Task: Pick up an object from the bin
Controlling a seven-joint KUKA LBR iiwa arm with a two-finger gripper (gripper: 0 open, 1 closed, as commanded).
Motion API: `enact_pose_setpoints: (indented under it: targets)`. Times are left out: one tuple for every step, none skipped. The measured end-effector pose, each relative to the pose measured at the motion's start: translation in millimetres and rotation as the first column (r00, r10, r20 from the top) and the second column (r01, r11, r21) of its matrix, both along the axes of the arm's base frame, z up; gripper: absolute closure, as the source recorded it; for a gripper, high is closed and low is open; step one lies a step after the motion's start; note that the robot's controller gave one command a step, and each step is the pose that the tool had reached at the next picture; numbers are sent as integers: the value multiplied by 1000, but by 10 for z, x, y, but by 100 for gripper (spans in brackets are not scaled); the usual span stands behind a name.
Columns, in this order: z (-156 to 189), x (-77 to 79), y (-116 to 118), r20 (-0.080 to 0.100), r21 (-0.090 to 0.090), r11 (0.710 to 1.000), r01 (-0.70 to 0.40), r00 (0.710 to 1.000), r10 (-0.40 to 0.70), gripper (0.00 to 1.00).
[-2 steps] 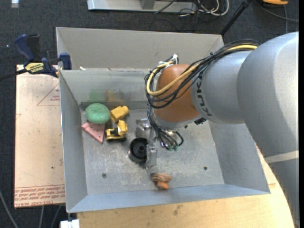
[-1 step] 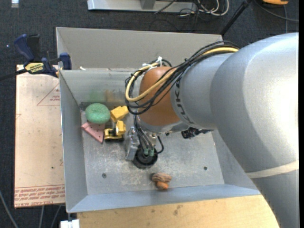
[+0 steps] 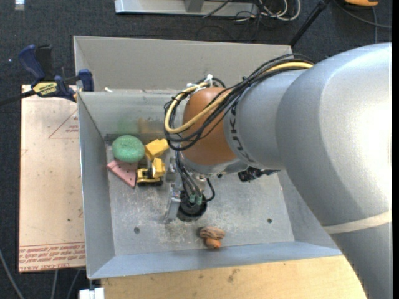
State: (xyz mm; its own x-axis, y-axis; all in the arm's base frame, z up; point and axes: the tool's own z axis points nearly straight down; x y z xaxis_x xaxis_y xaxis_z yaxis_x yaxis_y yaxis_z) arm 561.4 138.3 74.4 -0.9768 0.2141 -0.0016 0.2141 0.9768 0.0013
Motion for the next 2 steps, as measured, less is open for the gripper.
enact_pose_setpoints:
  targets:
    - [0,0,0,0,0,1000,0,1000,0,0]
    - [309,460,393,-3,-1,999,-34,999,34,0]
